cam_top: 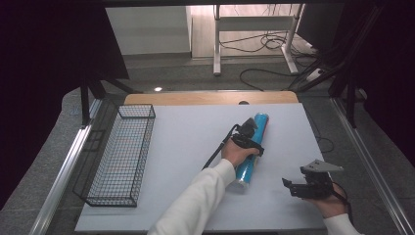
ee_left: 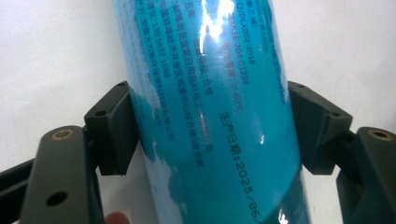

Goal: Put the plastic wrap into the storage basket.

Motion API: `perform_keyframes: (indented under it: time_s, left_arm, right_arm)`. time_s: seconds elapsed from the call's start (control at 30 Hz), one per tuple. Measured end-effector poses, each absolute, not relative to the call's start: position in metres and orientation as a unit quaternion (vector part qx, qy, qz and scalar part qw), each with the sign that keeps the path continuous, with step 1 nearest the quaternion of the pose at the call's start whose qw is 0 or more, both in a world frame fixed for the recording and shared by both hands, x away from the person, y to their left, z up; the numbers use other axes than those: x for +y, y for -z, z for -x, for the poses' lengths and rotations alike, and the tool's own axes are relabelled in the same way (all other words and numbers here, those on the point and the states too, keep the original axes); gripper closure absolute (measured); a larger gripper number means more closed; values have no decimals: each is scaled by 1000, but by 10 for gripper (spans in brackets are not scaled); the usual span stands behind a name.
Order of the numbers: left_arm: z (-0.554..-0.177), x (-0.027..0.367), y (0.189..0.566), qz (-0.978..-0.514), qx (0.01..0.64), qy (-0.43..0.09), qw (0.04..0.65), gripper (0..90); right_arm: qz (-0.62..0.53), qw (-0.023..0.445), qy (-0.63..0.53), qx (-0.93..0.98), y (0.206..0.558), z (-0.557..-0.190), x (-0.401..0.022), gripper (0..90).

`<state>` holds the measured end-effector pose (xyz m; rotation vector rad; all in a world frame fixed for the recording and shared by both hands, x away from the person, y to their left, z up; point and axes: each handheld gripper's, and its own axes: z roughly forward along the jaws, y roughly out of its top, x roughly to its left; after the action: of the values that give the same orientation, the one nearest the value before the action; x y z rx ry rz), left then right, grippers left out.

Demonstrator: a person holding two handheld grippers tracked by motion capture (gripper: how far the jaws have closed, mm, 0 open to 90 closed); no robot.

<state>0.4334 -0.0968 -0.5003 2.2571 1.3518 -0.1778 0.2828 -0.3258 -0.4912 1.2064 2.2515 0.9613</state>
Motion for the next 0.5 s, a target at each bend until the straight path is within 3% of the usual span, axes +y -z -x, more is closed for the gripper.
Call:
perform_keyframes:
  time_s: [0.5]
  left_arm:
    - [-438, -80, 488, -809, 511, 104, 272, 294]
  right_arm:
    - [-435, 207, -344, 806, 491, -283, -327, 185]
